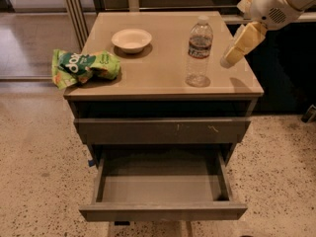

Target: Place water bottle into middle drawer

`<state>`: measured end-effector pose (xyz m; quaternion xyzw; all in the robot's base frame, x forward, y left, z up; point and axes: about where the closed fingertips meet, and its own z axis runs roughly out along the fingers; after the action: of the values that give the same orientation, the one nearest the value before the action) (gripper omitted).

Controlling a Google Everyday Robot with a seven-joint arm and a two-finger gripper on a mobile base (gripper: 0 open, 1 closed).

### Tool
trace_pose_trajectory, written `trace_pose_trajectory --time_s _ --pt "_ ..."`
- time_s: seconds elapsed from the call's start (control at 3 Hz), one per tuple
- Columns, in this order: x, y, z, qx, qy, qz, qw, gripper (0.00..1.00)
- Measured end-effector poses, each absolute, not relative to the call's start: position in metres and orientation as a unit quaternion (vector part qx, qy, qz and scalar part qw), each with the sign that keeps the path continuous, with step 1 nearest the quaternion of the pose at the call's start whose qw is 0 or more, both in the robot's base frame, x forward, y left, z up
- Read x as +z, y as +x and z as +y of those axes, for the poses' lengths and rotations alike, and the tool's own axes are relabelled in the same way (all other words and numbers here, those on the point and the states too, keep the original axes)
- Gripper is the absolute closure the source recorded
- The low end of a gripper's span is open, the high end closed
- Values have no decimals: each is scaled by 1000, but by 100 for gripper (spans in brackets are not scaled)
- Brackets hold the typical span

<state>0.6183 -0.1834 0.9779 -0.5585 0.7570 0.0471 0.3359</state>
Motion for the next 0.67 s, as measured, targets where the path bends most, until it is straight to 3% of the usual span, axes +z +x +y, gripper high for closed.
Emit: trace_pose_trajectory --time_s 0.33,0.67 --pt "974 664 -163 148 -520 740 399 0" --pt "974 666 -161 153 -519 739 402 0"
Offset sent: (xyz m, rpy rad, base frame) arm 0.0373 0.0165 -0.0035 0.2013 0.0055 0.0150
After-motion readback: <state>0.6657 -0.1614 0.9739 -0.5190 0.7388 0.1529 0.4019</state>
